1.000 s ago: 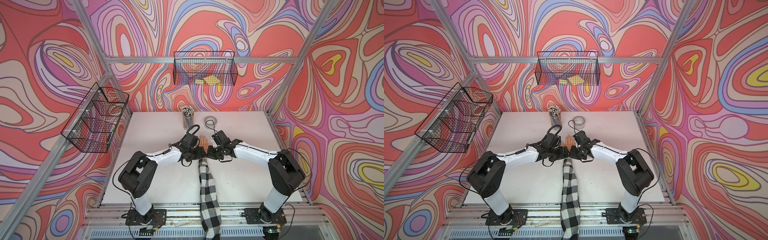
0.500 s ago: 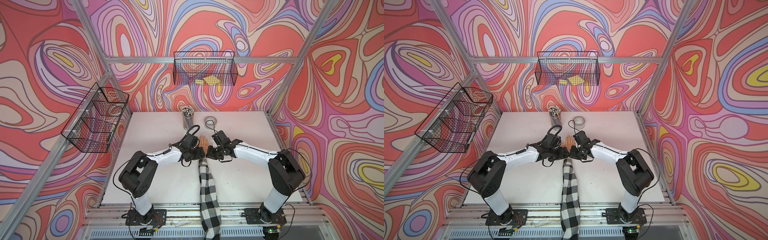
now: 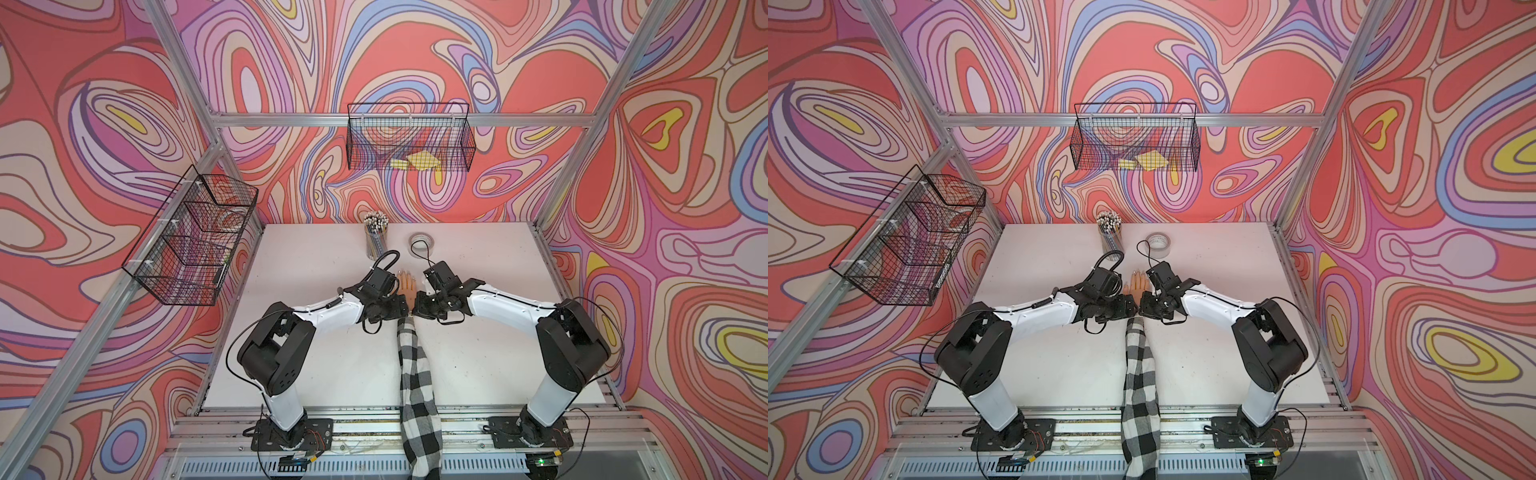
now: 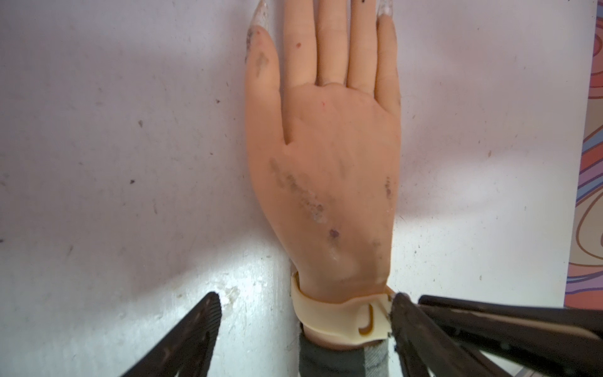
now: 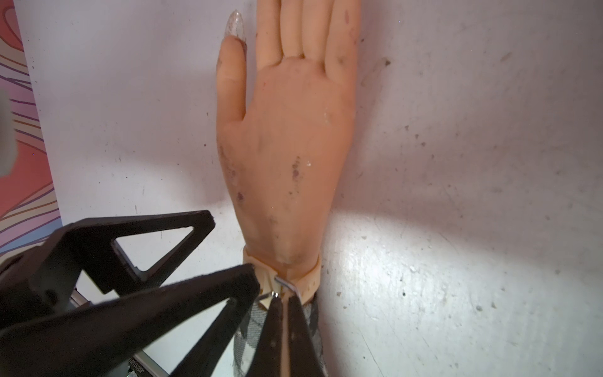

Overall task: Take off the watch
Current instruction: Untie the watch from the hand.

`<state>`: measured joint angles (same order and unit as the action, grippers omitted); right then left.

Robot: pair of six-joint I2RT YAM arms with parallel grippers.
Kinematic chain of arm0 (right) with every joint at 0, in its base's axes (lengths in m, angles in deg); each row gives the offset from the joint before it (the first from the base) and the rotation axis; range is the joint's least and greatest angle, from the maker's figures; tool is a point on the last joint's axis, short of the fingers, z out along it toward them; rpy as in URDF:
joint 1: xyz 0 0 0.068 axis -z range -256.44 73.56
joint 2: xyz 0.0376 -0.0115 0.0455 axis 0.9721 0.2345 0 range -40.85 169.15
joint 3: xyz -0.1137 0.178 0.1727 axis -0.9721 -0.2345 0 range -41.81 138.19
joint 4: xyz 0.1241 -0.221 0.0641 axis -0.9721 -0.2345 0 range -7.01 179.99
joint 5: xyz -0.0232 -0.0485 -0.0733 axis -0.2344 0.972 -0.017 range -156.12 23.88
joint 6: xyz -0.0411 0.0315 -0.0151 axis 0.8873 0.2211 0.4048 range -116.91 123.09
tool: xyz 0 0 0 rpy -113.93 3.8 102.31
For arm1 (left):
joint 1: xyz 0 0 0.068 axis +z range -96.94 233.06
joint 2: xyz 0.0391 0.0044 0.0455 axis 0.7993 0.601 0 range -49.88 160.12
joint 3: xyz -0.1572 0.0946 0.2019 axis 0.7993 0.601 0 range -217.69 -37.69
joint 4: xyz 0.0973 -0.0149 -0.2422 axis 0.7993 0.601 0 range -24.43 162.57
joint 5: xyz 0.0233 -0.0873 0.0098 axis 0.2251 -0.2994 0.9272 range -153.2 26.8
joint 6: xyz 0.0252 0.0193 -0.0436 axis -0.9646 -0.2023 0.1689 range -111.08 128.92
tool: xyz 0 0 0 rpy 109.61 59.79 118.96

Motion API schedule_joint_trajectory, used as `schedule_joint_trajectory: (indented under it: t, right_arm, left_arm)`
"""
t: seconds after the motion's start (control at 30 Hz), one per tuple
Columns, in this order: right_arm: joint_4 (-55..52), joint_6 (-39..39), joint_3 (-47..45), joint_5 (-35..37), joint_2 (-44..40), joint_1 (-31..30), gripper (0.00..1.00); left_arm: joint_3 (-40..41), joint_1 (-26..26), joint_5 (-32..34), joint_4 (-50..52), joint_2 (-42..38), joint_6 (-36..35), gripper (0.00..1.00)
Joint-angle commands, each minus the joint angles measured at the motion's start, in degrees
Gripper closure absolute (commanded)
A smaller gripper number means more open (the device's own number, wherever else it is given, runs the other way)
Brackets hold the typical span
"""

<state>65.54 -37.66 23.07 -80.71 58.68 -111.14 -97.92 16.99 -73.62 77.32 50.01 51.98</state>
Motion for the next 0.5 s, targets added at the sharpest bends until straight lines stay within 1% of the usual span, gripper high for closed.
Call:
schedule_joint_trajectory:
  t: [0.0,0.47]
  right_arm:
    - [0.55,0.59,-0.28,-0.18,-0.96,-0.15,1.00]
    - [0.45,0.62,0.20,-0.17,-0.82,-0.10,1.00]
  left_arm:
    - [1.01,-0.12,1.05,1.66,0.56,-0.62,0.16]
    - [2.66,-0.14,1.17,0.91,0.21,-0.53,0.17]
